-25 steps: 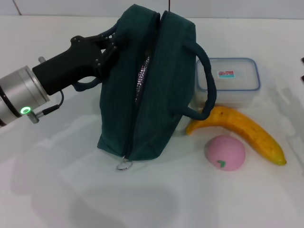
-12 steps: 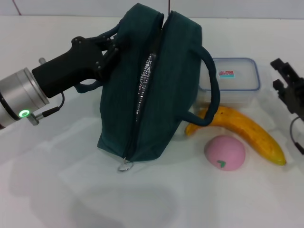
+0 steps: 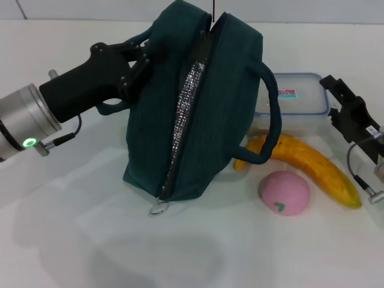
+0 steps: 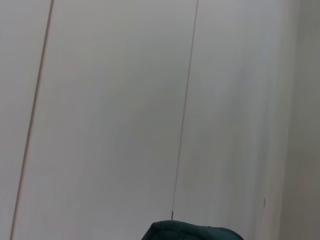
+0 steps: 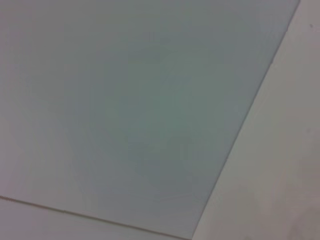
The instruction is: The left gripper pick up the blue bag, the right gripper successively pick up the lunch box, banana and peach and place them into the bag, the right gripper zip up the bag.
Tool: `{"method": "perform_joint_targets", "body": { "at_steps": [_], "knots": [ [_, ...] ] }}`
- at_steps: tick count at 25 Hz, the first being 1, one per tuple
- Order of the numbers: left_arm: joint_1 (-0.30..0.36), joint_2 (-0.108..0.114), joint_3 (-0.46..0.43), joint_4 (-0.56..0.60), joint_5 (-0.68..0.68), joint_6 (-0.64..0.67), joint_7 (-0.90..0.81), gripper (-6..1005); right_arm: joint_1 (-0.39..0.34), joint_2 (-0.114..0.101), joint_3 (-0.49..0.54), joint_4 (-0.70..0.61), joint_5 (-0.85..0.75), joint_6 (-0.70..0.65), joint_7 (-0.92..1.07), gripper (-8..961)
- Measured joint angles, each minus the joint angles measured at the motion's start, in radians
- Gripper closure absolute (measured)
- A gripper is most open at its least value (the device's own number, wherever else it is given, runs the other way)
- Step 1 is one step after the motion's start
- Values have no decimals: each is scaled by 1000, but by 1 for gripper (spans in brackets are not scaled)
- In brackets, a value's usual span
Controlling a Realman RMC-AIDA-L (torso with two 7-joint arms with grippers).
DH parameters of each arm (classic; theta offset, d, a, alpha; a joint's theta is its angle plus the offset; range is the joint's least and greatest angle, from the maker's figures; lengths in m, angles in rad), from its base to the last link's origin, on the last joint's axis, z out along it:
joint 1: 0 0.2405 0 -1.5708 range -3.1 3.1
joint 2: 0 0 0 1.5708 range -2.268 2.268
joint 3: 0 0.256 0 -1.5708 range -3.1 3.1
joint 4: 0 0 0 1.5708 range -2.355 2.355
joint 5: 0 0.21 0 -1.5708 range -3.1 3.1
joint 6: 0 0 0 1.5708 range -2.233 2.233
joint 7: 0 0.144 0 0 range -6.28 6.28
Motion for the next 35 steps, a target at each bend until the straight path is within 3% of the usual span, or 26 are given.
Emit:
{"method": "perform_joint_targets", "body": {
  "at_steps": [5,16,26,35],
  "knots": [
    [-4,-1,5,-2,-4,1,-2,955,24,0,31,6,-19,23,0,124],
    [-8,0,6,-3,-5,-1,1,955,37,0,49,5,-20,27,-3,324],
    [-8,0,6,-6,-5,-7,1,955,41,0,50,-18,-22,26,-7,615],
    [-7,-2,6,-6,-4,-9,11,955,42,0,50,-22,-28,3,-62,692]
  ]
}}
